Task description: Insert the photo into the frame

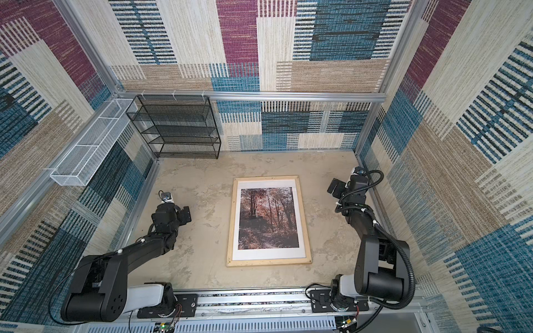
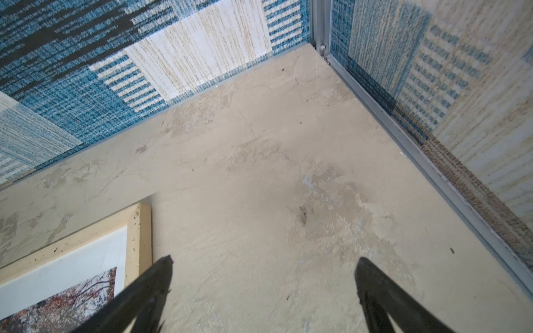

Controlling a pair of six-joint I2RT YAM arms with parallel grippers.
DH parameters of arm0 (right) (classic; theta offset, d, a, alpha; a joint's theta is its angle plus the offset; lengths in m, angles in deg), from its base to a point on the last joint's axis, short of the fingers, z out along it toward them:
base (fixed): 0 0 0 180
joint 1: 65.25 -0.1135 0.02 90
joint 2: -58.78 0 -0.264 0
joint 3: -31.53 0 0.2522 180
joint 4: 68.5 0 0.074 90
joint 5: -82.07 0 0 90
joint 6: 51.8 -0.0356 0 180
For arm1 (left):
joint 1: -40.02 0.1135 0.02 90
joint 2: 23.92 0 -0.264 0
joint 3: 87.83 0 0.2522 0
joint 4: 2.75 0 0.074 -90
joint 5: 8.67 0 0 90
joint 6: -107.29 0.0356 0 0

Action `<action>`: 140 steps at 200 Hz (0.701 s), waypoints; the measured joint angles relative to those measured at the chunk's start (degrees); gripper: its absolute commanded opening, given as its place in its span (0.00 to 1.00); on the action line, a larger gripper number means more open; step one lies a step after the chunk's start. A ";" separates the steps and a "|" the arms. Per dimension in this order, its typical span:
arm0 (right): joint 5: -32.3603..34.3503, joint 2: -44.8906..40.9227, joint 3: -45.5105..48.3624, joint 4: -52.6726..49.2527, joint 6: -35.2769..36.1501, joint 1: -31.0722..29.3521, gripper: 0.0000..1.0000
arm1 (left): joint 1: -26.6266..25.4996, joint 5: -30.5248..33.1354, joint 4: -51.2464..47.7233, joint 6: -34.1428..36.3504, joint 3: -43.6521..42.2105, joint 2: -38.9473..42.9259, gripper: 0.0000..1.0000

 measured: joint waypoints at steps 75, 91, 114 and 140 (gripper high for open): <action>-0.39 -9.31 17.03 20.35 3.80 0.00 1.00 | 2.27 -8.70 15.63 1.11 3.26 -10.01 0.99; -0.42 -9.62 20.15 25.18 4.20 0.00 1.00 | 2.27 -8.72 15.76 1.11 3.04 -10.16 0.99; -2.23 -6.34 24.02 33.70 3.72 0.00 1.00 | 2.23 -8.72 15.80 1.11 3.04 -10.16 0.99; -6.32 -0.28 27.39 42.45 3.28 -0.26 1.00 | 2.23 -8.72 15.82 1.11 3.04 -10.16 0.99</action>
